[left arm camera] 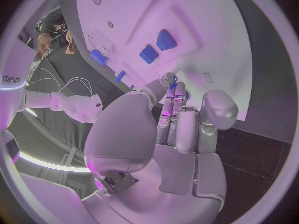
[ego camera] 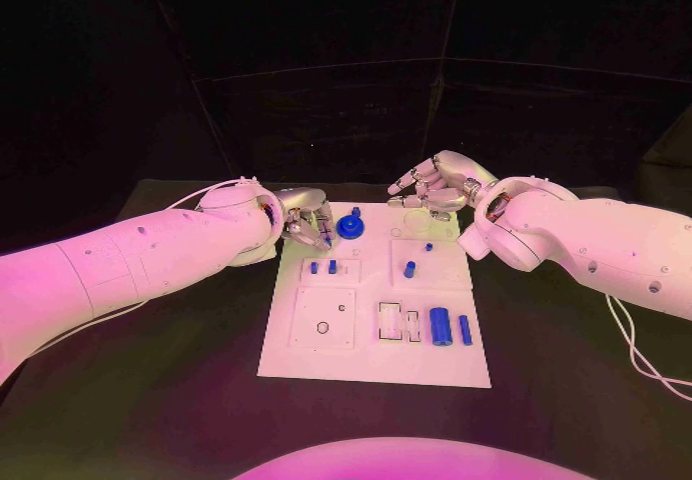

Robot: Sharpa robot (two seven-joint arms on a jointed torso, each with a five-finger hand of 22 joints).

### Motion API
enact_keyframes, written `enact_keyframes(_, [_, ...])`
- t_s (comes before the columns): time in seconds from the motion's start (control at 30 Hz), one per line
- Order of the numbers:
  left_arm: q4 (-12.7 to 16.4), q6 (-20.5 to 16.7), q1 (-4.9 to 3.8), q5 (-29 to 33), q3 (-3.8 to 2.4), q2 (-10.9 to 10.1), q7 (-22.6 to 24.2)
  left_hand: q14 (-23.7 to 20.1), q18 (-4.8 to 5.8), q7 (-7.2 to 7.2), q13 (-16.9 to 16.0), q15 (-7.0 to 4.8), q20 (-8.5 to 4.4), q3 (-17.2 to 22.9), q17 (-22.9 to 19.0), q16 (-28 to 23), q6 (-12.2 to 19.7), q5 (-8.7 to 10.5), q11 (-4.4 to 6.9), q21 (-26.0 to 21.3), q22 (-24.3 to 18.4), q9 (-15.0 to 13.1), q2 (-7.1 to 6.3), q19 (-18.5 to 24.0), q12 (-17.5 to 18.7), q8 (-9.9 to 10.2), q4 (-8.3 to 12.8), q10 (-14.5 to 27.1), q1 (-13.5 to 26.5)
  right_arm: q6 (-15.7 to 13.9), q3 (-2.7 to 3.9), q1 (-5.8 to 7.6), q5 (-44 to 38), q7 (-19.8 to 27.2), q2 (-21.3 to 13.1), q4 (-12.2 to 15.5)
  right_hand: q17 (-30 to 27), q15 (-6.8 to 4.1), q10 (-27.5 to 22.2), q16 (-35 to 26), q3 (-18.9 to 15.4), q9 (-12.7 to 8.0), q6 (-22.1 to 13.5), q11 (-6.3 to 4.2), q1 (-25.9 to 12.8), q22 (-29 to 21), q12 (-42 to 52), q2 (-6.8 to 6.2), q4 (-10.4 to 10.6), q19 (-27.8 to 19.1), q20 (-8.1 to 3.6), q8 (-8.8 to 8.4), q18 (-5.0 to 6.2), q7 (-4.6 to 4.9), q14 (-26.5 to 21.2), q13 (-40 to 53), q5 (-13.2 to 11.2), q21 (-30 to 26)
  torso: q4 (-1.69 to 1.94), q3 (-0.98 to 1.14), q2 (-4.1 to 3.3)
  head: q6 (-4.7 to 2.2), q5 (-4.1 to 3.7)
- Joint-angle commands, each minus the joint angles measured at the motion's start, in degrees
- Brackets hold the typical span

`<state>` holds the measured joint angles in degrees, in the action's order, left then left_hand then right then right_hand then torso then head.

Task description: Assemble the parts on the task board

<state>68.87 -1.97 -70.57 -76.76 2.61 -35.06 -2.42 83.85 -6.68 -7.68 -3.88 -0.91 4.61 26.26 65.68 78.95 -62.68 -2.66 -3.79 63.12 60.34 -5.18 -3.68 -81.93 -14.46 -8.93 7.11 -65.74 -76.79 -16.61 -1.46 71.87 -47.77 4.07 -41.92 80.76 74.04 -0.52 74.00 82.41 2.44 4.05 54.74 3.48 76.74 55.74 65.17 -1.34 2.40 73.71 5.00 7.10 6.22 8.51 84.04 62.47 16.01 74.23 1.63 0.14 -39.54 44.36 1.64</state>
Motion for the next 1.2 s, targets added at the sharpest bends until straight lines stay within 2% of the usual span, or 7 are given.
enact_keyframes(0.03, [0.0, 1.7, -0.03, 0.4, -0.02, 0.2, -0.4, 1.7, 0.43, -0.16, 0.0, -0.1, -0.03, 0.1, -0.1, -0.1, -0.3, -0.12, -0.06, 0.3, 0.1, 0.0, -0.06, 0.0, 0.2, 0.3, -0.1, -0.4, 0.6, 0.3, 0.03, 0.1, -0.1, 0.5, 0.1, 0.1, -0.1, -0.52, -0.4, -0.2, 0.0, -0.1, -0.3, -0.15, -0.3, -0.1, -0.2, 0.25, 0.2, -0.3, 0.1, 0.24, 0.37, -0.01, 2.6, 0.0, 0.4, -0.2, 0.0, 0.0, -0.02, 0.01, 0.04])
enact_keyframes(0.93, [-0.3, 3.6, 0.19, 0.4, 0.14, 0.7, -1.3, 1.6, 0.4, -0.16, 0.0, -0.09, -0.01, 0.1, -0.2, -0.1, -0.3, -0.11, -0.07, 0.1, 0.0, 0.1, -0.42, 0.1, 0.5, 0.5, 0.1, -0.5, 0.7, 0.3, 0.03, 0.1, -0.1, 0.4, 0.1, 0.1, -0.1, -0.52, -0.4, -0.2, 0.0, -0.1, -0.3, -0.15, -0.3, -0.1, -0.2, 0.25, 0.2, -0.3, 0.1, 0.24, 0.37, -0.01, 2.6, 0.0, 0.4, -0.2, 0.03, -0.02, -0.01, 0.08, 0.08])
enact_keyframes(1.03, [-0.3, 3.5, 0.19, 0.4, 0.15, 0.7, -1.3, 1.6, 0.43, -0.31, 0.0, 0.0, 0.05, 0.1, -0.3, -0.1, 0.0, -0.11, -0.22, 0.2, 0.2, 0.3, -0.78, 0.2, 0.9, 0.8, 0.2, -0.2, 0.8, 0.3, 0.03, 0.1, -0.1, 0.5, 0.0, 0.1, -0.1, -0.52, -0.4, -0.2, 0.0, -0.1, -0.3, -0.15, -0.3, -0.1, -0.2, 0.25, 0.2, -0.3, 0.1, 0.24, 0.37, -0.01, 2.6, 0.0, 0.4, -0.2, 0.03, -0.03, 0.0, 0.09, 0.08])
enact_keyframes(1.2, [-0.3, 3.0, 0.19, 0.4, 0.16, 0.7, -1.1, 1.5, 0.48, -0.63, 0.1, 0.28, 0.24, 0.0, -0.4, -0.1, 2.8, -0.11, -0.57, 0.4, 0.4, 1.1, -1.6, 0.3, 1.6, 2.6, 0.5, 0.3, 1.1, 0.2, 0.03, 0.1, -0.1, 0.5, 0.0, 0.0, -0.1, -0.52, -0.4, -0.2, 0.0, -0.1, -0.3, -0.15, -0.3, -0.1, -0.2, 0.25, 0.2, -0.3, 0.1, 0.24, 0.37, -0.01, 2.6, 0.0, 0.4, -0.2, 0.01, -0.02, 0.01, 0.09, 0.08])
